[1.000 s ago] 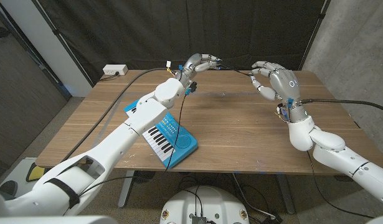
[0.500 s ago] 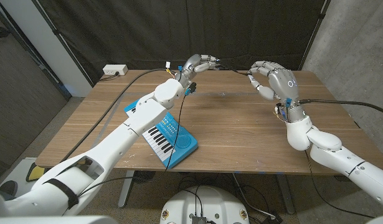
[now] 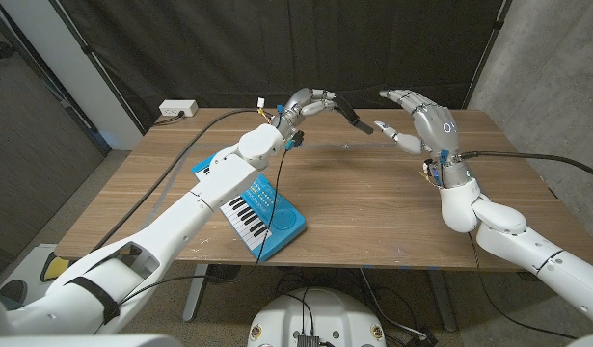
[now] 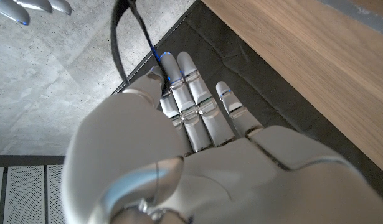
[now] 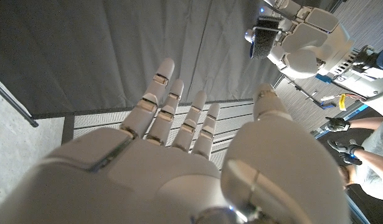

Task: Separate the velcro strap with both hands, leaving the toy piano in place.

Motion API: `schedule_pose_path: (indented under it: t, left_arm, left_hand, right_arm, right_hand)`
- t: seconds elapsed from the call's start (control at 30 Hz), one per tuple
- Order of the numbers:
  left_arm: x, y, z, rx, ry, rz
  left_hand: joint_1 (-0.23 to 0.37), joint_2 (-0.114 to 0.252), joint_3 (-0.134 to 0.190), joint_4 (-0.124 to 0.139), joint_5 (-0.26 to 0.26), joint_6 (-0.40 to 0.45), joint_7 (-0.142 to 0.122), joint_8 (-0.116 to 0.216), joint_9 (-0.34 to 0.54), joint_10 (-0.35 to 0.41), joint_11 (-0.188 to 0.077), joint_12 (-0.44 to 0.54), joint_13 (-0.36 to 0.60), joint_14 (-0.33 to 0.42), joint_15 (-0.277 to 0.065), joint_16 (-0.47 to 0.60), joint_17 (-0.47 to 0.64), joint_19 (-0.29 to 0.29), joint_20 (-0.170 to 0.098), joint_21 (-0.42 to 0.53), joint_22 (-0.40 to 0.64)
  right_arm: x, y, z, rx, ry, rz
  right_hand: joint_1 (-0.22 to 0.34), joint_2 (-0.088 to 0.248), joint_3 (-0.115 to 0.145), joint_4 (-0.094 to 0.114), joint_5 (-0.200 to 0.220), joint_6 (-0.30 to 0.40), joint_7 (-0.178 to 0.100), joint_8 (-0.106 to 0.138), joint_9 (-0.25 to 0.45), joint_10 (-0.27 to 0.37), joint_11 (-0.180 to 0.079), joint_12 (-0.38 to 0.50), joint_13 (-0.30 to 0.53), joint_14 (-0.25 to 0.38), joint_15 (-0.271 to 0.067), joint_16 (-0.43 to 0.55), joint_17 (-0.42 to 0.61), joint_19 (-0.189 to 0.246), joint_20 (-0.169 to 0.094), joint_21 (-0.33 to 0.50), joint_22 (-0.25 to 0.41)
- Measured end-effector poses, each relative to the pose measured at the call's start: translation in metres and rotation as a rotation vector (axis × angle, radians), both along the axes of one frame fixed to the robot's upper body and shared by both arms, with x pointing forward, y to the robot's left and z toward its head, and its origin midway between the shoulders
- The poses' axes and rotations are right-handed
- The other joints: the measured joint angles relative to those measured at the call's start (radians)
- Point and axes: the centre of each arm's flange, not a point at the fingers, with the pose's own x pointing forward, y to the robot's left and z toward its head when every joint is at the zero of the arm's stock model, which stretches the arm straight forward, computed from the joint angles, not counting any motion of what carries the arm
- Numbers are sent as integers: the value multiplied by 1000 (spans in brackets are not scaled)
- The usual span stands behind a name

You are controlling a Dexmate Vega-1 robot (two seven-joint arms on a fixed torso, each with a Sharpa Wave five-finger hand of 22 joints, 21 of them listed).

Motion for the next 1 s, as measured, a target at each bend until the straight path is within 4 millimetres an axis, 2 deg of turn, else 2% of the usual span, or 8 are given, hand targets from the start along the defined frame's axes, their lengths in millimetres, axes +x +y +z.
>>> schedule_pose_path:
  t: [0.1,0.2,0.33,0.47,0.63,0.67,1.0]
  left_arm:
    - [-2,3,-2,4,-2,13]
    - [-6,8,-2,4,-10,32]
    - [-10,18,-4,-3,-16,57]
    - [-11,28,-7,-14,-14,74]
    - [-13,42,-9,-25,-8,84]
    - [-13,46,-10,-27,-7,87]
    - [-15,70,-15,-15,-13,108]
  left_hand:
    - [0,0,1,-1,0,0,0,0,0,0,0,0,0,0,0,0,0,0,0,0,0]
    - [0,0,1,-1,0,0,0,0,-1,0,0,0,0,-2,2,0,0,0,0,0,0]
    - [0,0,1,-1,0,0,0,-2,0,0,0,-8,0,-4,4,0,0,0,0,-4,0]
    - [0,0,1,-1,0,0,0,-2,0,0,0,-8,0,-4,4,0,2,0,0,-7,0]
    - [-4,4,1,-1,-1,0,0,-3,0,0,1,-8,-1,-6,6,0,5,0,0,-7,0]
    - [-4,4,1,-1,-1,0,0,-4,0,-2,2,-12,-3,-10,9,0,5,2,-2,-7,0]
    - [-8,8,1,-1,-1,-4,4,-13,-12,-17,4,-27,-23,-25,7,0,9,2,-2,-11,0]
  right_arm:
    - [1,1,1,11,10,5]
    - [1,2,3,32,29,10]
    - [3,4,5,69,73,18]
    - [4,7,9,111,116,39]
    - [8,10,11,165,184,76]
    - [10,11,12,177,204,85]
    - [19,20,11,270,342,163]
  right_hand:
    - [-32,14,-14,14,-8,11,10,0,-9,-5,5,-11,-11,-8,0,0,-3,-26,3,-10,-1]
    - [-77,48,-17,48,-24,56,18,4,-20,-9,22,-24,-27,-29,0,-6,-10,-56,-3,-22,-5]
    - [-113,66,-22,70,-36,84,37,7,-32,-5,37,-35,-43,-45,0,-13,-17,-64,-4,-24,-5]
    - [-135,64,-30,77,-47,92,67,7,-45,1,54,-43,-62,-65,0,-21,-30,-93,-5,-39,-10]
    - [-149,62,-34,81,-47,111,86,7,-55,12,65,-47,-79,-68,3,-21,-44,-105,-3,-45,-15]
    - [-149,62,-34,82,-51,111,86,7,-57,13,66,-47,-80,-68,3,-21,-44,-111,-8,-49,-15]
    - [-162,64,-38,86,-51,111,86,0,-65,19,71,-51,-94,-73,-2,-21,-54,-128,-1,-58,-15]
